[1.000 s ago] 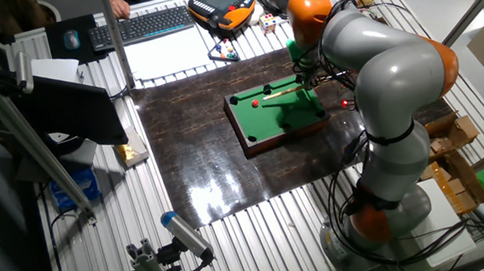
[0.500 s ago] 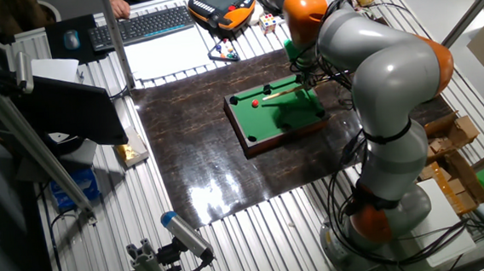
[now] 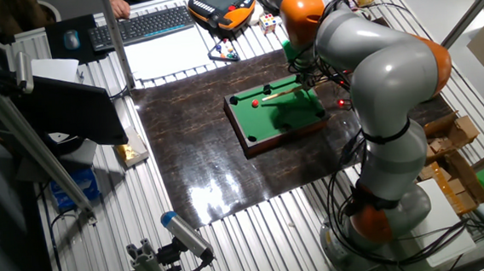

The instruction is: Hit the pool ball

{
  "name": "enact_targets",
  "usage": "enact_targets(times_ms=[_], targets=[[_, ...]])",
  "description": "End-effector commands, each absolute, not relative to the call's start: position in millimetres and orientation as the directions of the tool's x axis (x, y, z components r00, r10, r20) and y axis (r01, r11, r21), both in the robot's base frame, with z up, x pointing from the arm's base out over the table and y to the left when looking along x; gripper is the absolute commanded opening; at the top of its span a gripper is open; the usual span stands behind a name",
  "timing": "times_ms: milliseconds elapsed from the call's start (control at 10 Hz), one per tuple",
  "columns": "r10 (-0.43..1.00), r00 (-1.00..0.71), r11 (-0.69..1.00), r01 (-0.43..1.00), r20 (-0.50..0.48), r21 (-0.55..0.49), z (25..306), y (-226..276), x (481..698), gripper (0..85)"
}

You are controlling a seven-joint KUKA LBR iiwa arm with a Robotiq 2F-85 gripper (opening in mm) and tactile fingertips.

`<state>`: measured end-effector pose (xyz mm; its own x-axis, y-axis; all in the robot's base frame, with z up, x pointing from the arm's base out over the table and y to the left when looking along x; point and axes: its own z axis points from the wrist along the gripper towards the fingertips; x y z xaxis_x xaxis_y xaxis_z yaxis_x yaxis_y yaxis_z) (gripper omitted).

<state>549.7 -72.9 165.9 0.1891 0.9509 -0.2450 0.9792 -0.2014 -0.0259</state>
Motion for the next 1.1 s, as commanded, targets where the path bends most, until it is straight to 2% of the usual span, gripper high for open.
enact_targets(times_ms=[0, 1000], targets=[[0.95, 0.191, -0.204, 0.979, -0.245, -0.027, 165.5, -72.9, 549.6, 0.7], [0.943, 0.211, -0.223, 0.975, -0.256, -0.018, 157.8, -62.4, 547.9, 0.7]])
